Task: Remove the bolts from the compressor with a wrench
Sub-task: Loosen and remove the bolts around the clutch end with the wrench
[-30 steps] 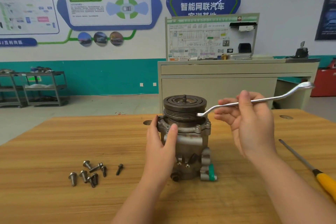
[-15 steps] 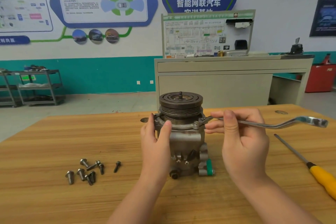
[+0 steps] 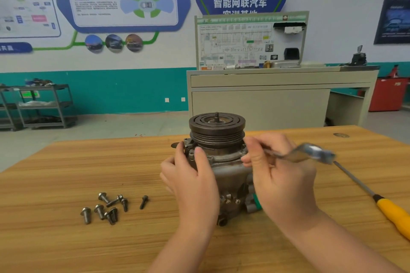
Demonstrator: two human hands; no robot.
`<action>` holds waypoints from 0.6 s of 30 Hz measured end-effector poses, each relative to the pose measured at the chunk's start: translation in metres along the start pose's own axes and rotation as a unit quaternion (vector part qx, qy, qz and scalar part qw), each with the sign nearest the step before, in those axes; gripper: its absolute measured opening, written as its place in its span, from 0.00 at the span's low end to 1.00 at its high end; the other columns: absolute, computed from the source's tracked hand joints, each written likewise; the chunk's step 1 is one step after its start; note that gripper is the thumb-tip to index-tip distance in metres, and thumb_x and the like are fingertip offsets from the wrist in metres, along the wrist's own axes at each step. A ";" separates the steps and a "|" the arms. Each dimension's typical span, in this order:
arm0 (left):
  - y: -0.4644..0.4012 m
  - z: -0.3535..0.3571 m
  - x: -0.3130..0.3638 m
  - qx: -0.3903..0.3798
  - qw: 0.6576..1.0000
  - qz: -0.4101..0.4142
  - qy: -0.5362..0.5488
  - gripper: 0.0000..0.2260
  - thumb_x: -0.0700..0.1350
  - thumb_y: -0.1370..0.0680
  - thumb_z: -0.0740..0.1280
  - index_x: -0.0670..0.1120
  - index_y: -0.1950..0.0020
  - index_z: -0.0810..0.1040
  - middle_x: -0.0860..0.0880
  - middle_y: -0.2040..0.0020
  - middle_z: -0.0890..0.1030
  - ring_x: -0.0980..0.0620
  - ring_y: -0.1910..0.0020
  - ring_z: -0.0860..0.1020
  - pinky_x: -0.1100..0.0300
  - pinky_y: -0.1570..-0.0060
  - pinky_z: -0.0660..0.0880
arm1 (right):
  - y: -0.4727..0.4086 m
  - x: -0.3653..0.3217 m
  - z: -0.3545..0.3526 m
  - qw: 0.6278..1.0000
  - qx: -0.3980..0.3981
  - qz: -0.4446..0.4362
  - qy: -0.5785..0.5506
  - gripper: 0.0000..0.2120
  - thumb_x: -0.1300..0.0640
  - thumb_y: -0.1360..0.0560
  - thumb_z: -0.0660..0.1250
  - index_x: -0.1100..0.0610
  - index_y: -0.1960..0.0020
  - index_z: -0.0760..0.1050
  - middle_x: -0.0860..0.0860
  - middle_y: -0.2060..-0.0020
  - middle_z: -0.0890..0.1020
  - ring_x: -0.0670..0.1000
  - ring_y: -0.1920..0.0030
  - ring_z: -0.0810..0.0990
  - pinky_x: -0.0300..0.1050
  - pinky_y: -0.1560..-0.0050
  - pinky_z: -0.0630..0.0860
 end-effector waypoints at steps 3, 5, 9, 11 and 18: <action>-0.001 -0.003 0.003 0.006 0.999 0.045 -0.023 0.24 0.55 0.21 0.55 0.47 0.28 0.68 0.50 0.32 0.64 0.50 0.29 0.60 0.47 0.28 0.59 | -0.007 -0.016 0.013 0.990 -0.046 -0.082 0.102 0.20 0.51 0.17 0.55 0.61 0.60 0.76 0.53 0.68 0.76 0.51 0.74 0.74 0.38 0.73 0.70; -0.002 -0.002 0.005 -0.012 0.997 0.073 -0.024 0.24 0.54 0.19 0.57 0.47 0.25 0.63 0.49 0.25 0.60 0.50 0.25 0.57 0.46 0.26 0.56 | -0.009 -0.019 0.017 0.983 -0.075 -0.115 0.123 0.21 0.51 0.16 0.51 0.60 0.59 0.74 0.53 0.69 0.74 0.52 0.75 0.72 0.39 0.75 0.66; 0.000 0.001 0.004 -0.068 0.991 0.101 -0.055 0.32 0.57 0.21 0.63 0.49 0.21 0.54 0.52 0.22 0.57 0.56 0.24 0.54 0.49 0.23 0.52 | 0.000 0.003 0.002 0.997 -0.036 0.014 -0.071 0.16 0.49 0.17 0.55 0.62 0.51 0.69 0.54 0.66 0.78 0.52 0.72 0.77 0.48 0.74 0.75; 0.001 0.001 0.001 -0.075 0.993 0.088 -0.038 0.33 0.58 0.21 0.63 0.50 0.21 0.53 0.54 0.23 0.59 0.58 0.25 0.56 0.49 0.24 0.55 | 0.006 0.016 -0.004 0.963 0.026 0.134 -0.231 0.06 0.54 0.17 0.54 0.57 0.48 0.65 0.54 0.64 0.80 0.51 0.71 0.79 0.50 0.72 0.74; -0.001 0.002 -0.002 -0.075 0.994 0.074 -0.022 0.35 0.61 0.23 0.59 0.50 0.20 0.51 0.60 0.27 0.60 0.65 0.29 0.55 0.57 0.25 0.54 | 0.003 0.083 0.020 0.627 0.124 0.603 -0.477 0.09 0.62 0.18 0.51 0.57 0.56 0.64 0.55 0.72 0.75 0.50 0.80 0.71 0.35 0.79 0.63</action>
Point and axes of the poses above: each hand's wrist, its own y-axis away from the middle knuckle, its own z-axis out of the palm, x = y × z, the point moved 3 cm from there along -y, towards the middle knuckle
